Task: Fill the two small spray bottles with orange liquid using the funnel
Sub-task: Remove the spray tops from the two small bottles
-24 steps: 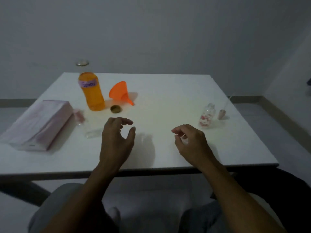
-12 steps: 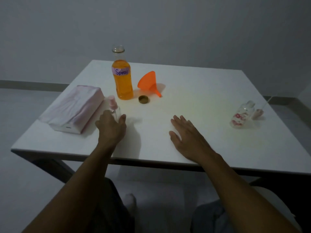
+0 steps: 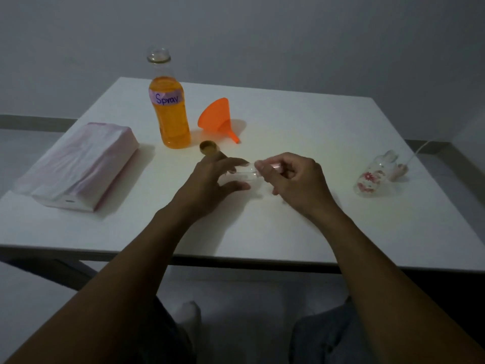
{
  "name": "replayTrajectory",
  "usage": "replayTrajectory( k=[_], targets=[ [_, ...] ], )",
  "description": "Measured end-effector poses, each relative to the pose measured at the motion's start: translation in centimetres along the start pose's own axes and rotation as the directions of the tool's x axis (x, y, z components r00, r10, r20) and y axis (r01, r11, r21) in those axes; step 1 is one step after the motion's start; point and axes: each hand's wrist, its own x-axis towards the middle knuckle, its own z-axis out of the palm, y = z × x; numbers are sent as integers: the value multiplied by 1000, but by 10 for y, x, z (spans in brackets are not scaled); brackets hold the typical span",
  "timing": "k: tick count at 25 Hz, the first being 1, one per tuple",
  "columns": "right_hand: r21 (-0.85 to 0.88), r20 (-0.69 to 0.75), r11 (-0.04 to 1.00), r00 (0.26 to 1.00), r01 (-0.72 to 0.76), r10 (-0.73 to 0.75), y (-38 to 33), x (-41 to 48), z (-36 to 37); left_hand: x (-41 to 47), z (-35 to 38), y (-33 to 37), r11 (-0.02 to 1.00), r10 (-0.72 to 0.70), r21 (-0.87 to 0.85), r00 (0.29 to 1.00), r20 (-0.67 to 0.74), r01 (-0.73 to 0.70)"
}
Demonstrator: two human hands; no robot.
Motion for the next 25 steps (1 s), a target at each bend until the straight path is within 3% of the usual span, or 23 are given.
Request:
replayTrajectory(
  k=[7, 11, 13, 15, 18, 20, 23, 25],
  targets=[
    [151, 72, 988, 997, 11, -22, 25, 29, -17, 34, 11, 2, 995, 88, 50, 994, 64, -92],
    [160, 115, 985, 989, 69, -88, 36, 36, -23, 39, 11, 3, 995, 98, 10, 973, 208, -102],
    [155, 185, 984, 976, 84, -112, 39, 37, -31, 40, 10, 3, 993, 113, -1, 975, 193, -114],
    [160, 238, 987, 969, 23, -61, 37, 35, -38, 40, 11, 4, 993, 115, -1, 982, 152, -116],
    [108, 178, 985, 977, -138, 117, 31, 33, -41, 37, 14, 5, 995, 82, 43, 984, 156, -90],
    [49, 148, 986, 978, -157, 149, 29, 33, -41, 34, 18, 8, 994, 58, 77, 984, 170, -72],
    [135, 148, 990, 989, -37, 16, 32, 30, -44, 32, 17, 15, 996, 25, 78, 983, 182, -40],
    [203, 215, 978, 977, -55, 11, 32, 28, -48, 31, 16, 17, 997, 10, 78, 982, 189, -26]
  ],
)
